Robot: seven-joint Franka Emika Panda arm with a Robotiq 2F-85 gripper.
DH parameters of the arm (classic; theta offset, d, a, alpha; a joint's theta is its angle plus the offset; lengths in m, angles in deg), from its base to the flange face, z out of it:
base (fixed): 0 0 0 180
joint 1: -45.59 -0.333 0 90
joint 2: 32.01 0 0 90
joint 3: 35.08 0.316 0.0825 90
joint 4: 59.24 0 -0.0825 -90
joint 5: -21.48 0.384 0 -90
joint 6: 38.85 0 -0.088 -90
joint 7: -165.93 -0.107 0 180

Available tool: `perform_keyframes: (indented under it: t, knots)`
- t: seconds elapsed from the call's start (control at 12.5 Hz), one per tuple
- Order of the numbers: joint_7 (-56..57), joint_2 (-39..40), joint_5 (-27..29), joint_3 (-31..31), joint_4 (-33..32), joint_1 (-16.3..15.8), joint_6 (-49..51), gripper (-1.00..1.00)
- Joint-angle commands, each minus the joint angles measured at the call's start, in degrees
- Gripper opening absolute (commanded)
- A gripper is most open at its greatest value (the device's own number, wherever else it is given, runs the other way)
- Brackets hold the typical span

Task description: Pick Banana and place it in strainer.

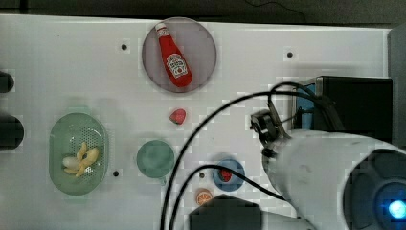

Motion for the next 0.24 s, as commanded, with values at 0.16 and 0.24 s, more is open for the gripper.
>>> perform_keyframes:
  t: [0.16, 0.24]
  knots:
    - [5.42, -0.10, -0.74, 4.91, -1.07, -3.28, -0.65, 1.00]
    - [5.41, 0.01, -0.74, 4.91, -1.11, -3.28, -0.66, 1.00]
